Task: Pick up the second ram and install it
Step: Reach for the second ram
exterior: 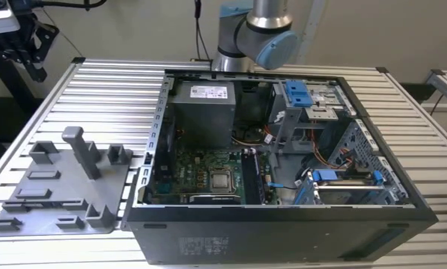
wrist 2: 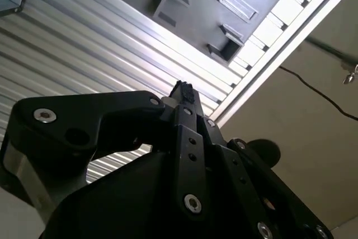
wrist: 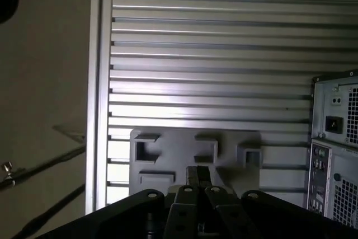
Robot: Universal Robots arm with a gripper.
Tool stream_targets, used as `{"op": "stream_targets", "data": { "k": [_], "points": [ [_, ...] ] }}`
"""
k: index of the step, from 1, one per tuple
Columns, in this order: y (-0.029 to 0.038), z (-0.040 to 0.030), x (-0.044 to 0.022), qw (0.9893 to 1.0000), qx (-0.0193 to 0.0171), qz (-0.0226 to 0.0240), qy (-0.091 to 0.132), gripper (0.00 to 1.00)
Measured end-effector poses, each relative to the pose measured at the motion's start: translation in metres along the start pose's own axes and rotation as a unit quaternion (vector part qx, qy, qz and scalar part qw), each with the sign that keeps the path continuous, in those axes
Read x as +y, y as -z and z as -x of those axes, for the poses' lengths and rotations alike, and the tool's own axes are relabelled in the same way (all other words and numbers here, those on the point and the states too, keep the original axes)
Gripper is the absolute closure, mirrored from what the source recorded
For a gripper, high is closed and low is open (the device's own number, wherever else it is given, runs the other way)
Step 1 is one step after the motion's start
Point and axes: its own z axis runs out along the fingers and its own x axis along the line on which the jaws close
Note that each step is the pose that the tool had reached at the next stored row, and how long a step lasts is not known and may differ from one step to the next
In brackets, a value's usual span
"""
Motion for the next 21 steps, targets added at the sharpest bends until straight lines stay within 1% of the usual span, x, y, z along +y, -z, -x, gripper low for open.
{"op": "stream_targets", "data": {
  "k": [5,11,21],
  "points": [
    [-0.0004,-0.0023,-0.0099,1.0,0.0001,0.0,0.0,0.89],
    [-0.0012,-0.0041,-0.0259,1.0,0.0001,0.0,0.0,0.89],
    [-0.0019,-0.0063,-0.0497,1.0,0.0001,0.0,0.0,0.89]
  ]
}}
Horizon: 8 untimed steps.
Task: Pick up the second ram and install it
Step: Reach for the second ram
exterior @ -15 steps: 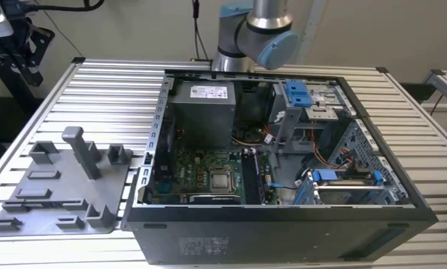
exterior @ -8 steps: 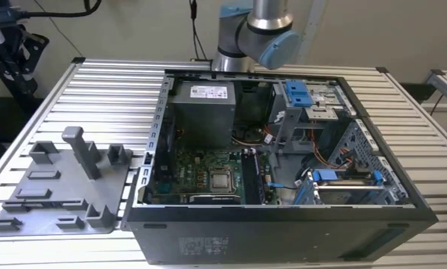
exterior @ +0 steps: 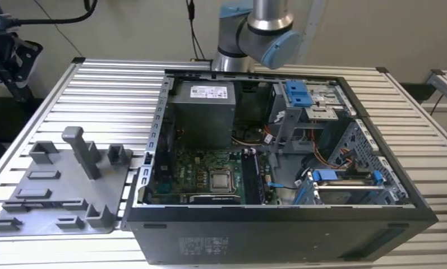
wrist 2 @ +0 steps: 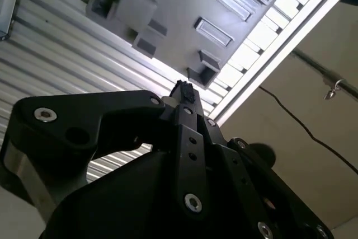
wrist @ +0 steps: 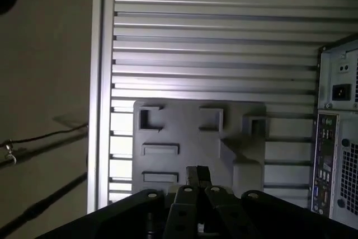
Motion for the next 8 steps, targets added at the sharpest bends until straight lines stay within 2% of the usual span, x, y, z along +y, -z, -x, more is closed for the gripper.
{"op": "stream_targets", "data": {
  "k": [8],
  "points": [
    [-0.0009,-0.0024,-0.0134,1.0,0.0,0.0,0.0,0.89]
  ]
}}
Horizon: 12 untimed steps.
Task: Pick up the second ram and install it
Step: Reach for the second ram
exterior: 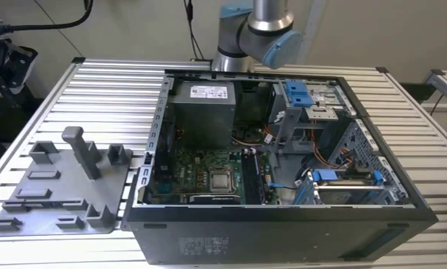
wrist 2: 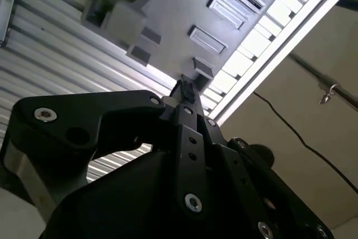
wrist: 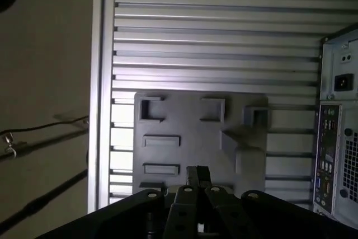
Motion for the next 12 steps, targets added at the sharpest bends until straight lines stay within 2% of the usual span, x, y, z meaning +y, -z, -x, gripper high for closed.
{"op": "stream_targets", "data": {
  "k": [8,12],
  "points": [
    [-0.0003,-0.0023,-0.0153,1.0,0.0,0.0,0.0,0.89],
    [-0.0004,-0.0032,-0.0264,1.0,0.0,0.0,0.0,0.89]
  ]
}}
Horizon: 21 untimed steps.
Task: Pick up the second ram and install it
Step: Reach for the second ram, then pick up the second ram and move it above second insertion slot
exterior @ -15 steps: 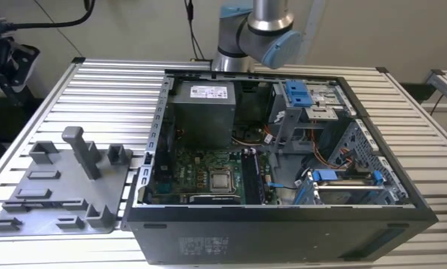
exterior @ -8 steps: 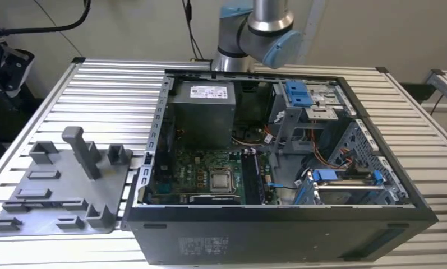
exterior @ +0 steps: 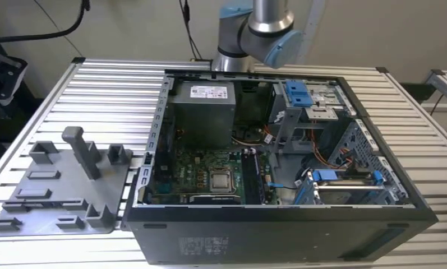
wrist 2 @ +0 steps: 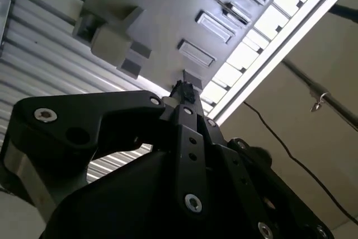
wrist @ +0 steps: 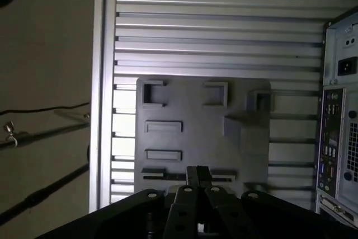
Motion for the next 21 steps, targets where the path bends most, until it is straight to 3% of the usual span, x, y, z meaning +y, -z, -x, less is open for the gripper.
{"op": "stream_targets", "data": {
  "k": [11,21],
  "points": [
    [0.0004,-0.0017,-0.0311,1.0,0.0009,0.0001,0.0,0.89],
    [0.0004,-0.0017,-0.0328,1.0,0.0009,0.0,0.0,0.89]
  ]
}}
